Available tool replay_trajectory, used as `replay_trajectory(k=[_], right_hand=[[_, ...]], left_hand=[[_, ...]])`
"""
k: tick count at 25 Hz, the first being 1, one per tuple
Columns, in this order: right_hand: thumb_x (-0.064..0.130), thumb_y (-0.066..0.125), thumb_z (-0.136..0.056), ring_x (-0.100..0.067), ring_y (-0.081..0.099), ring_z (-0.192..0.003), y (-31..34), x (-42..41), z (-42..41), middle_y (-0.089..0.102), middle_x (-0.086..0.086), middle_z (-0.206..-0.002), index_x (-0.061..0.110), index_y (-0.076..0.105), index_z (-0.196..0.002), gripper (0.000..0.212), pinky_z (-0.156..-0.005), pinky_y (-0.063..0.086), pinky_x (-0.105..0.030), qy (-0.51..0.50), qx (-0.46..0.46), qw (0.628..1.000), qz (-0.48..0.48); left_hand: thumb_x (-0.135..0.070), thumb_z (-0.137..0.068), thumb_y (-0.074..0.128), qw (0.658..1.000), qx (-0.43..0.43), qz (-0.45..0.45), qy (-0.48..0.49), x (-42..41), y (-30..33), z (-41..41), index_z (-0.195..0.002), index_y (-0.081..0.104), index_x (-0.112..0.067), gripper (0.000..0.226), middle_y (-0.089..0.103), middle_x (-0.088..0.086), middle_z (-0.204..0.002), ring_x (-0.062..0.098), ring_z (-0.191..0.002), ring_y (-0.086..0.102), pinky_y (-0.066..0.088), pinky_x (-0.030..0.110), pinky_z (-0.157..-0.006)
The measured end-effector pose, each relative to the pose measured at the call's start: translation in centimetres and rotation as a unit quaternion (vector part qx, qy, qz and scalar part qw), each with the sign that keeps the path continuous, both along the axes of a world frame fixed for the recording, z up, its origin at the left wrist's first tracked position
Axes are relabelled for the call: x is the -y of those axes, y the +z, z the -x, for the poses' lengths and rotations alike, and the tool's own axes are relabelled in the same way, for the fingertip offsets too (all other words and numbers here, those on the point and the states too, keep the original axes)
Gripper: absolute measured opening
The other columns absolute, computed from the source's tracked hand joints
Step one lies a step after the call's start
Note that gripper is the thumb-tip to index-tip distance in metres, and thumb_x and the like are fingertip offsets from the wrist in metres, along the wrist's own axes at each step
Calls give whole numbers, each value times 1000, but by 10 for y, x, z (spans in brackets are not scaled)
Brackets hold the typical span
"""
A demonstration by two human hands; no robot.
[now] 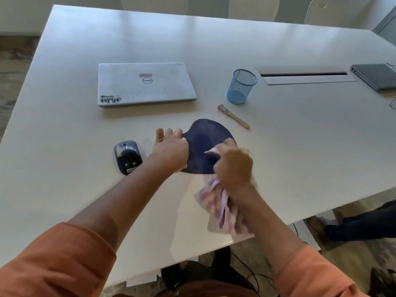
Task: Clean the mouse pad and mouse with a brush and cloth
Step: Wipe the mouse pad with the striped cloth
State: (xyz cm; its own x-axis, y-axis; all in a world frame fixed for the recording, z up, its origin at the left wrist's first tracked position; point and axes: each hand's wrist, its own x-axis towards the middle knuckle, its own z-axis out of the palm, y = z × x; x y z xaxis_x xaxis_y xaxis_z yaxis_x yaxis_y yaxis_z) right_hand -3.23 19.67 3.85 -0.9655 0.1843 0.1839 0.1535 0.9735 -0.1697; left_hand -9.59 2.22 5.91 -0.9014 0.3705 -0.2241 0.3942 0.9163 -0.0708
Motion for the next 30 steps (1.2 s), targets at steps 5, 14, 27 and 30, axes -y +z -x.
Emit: replay_trajectory(k=[5,14,27,30], right_hand=[[14,63,-95,-31,70,-89,6,-6,39,65,-2,-108,24,78,-111,24,-67,47,-33,-10,1,1000,12],[16,68,-99,-36,73,-99,10,-11,56,64,-12,-117,11,76,-118,21,-80,57,-39,-99,16,995,13],[22,76,-83,-39,72,-94,77,-62,36,77,-13,-97,18,82,-103,21,-73,50,-32,-143,77,985,54],[21,75,-83,-40,72,-98,74,-54,65,78,-12,-99,25,83,-106,25,-77,52,-33,-84,68,993,56]], left_hand=[[-40,-92,67,1000,-5,13,-10,-2,1,2,-120,64,-21,33,37,0,-107,26,-114,42,26,47,-96],[-38,-93,67,1000,1,20,-6,-2,1,1,-123,63,-22,34,38,1,-108,26,-116,42,26,47,-98],[-34,-92,70,1000,3,21,5,-4,3,1,-118,63,-22,30,38,0,-108,25,-115,42,25,46,-102],[-34,-92,69,1000,6,26,7,-4,5,0,-120,63,-22,31,38,1,-109,26,-116,43,25,46,-102]])
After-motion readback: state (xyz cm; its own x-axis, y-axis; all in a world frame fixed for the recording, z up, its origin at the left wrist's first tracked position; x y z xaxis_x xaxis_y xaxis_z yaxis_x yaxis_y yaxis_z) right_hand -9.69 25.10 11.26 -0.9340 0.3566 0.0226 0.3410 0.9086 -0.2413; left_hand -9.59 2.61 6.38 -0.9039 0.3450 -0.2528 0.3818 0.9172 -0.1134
